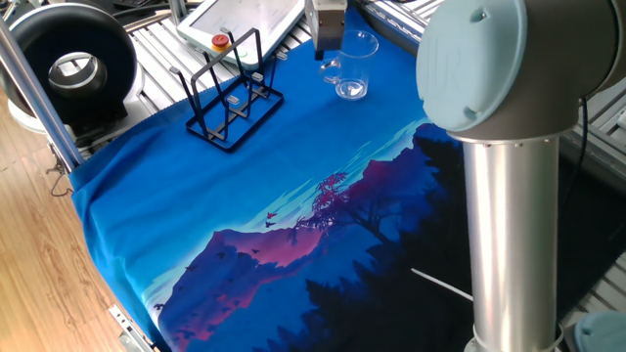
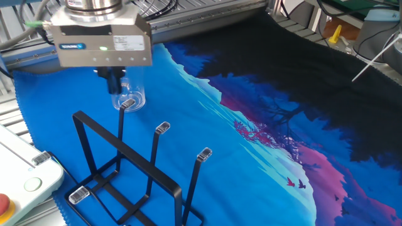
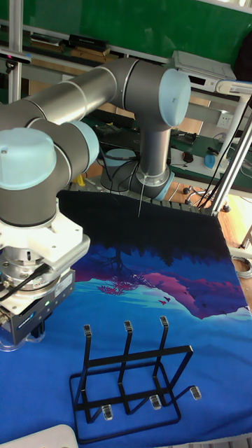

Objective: Put the cup on the cup rack

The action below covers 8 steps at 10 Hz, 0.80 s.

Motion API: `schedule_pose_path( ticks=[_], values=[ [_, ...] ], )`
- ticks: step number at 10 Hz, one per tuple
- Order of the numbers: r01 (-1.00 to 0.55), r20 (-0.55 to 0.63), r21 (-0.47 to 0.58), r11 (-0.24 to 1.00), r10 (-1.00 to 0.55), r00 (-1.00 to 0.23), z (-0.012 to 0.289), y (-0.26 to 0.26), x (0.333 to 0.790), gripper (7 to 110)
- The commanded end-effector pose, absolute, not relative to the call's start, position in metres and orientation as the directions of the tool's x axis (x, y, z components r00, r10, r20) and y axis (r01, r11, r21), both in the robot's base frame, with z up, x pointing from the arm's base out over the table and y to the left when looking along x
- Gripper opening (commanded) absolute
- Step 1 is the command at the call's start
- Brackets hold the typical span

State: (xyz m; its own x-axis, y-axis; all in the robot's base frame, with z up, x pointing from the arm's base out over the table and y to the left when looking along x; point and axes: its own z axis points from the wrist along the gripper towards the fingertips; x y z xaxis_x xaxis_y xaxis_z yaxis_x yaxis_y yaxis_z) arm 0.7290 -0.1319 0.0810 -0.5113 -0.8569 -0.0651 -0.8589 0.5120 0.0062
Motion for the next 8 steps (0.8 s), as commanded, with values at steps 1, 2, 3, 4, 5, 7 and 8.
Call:
schedule_pose_path(
  ticks=[1, 2, 3, 4, 5, 7, 8],
  values=[
    [-0.866, -0.067, -0.069, 0.495, -0.869, -0.491, 0.094, -0.140, 0.754, 7],
    [-0.873, -0.062, -0.060, 0.484, -0.875, -0.481, 0.091, -0.141, 0.753, 7],
    [-0.882, -0.034, -0.067, 0.466, -0.885, -0.465, 0.088, -0.147, 0.748, 7],
    [-0.880, -0.005, -0.087, 0.466, -0.884, -0.468, 0.084, -0.157, 0.745, 7],
    [-0.879, 0.013, -0.094, 0.467, -0.882, -0.470, 0.081, -0.163, 0.742, 7],
    [-0.887, 0.017, -0.053, 0.458, -0.888, -0.459, 0.074, -0.158, 0.725, 7],
    [-0.889, 0.019, -0.056, 0.455, -0.889, -0.457, 0.071, -0.156, 0.720, 7]
  ],
)
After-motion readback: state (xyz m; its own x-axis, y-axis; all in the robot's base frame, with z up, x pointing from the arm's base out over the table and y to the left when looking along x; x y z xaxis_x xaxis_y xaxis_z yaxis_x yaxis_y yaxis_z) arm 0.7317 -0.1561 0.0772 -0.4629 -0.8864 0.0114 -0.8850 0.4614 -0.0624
